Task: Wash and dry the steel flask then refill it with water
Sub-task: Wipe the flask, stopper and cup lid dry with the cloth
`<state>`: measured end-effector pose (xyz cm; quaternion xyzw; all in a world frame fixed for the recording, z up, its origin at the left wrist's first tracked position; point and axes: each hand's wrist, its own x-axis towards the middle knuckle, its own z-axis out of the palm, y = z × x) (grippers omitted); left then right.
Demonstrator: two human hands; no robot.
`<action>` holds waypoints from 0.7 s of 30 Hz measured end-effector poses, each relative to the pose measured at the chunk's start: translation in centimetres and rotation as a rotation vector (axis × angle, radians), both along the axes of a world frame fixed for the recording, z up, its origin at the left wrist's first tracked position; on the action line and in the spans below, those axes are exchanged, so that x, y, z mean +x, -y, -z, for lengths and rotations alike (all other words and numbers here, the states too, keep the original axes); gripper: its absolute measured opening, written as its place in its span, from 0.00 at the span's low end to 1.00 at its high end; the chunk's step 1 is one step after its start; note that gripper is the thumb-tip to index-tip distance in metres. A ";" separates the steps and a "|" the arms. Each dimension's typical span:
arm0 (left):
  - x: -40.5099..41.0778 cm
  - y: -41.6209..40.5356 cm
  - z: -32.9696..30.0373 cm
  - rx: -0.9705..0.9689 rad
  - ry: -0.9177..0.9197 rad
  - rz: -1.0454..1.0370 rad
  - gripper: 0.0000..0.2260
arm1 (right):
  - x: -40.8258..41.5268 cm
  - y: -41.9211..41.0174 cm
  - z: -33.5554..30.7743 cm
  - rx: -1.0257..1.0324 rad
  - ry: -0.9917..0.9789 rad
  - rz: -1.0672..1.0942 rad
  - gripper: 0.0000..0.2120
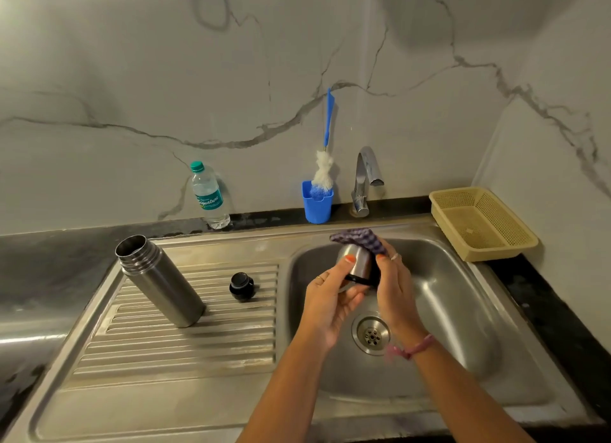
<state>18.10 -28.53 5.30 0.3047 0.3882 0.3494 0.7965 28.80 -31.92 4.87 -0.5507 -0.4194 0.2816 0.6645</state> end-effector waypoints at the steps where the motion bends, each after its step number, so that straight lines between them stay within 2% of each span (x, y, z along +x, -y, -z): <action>1: -0.2 -0.1 0.1 0.021 -0.032 0.004 0.22 | 0.2 -0.4 -0.6 -0.066 0.061 0.003 0.16; 3: -0.6 -0.5 0.5 0.078 -0.081 0.019 0.18 | 0.5 -0.9 -1.6 -0.144 0.325 -0.024 0.19; 6: -0.7 -0.9 0.9 0.124 -0.140 -0.001 0.12 | 0.7 -1.2 -1.5 -0.075 0.811 -0.054 0.23; 8: -0.8 -0.8 1.2 0.116 -0.145 -0.036 0.10 | 0.8 -1.0 -0.7 0.001 0.941 -0.060 0.22; 11: -1.1 -0.7 1.1 0.076 -0.088 -0.034 0.06 | 0.3 0.0 0.5 0.107 0.837 -0.037 0.22; 15: -1.6 -0.4 1.0 0.000 0.028 -0.024 0.21 | -1.1 0.7 1.6 0.194 0.456 -0.042 0.21; 16: -1.6 -0.3 1.0 0.004 0.041 -0.008 0.23 | -1.4 0.8 1.7 0.191 0.332 -0.062 0.21; 19: -2.1 -0.1 1.1 0.083 0.002 0.027 0.21 | -1.3 0.4 0.4 0.057 -0.018 -0.130 0.19; 21: -2.4 -0.3 1.2 0.191 -0.075 0.030 0.20 | -0.5 -0.2 -0.4 -0.067 -0.024 -0.173 0.19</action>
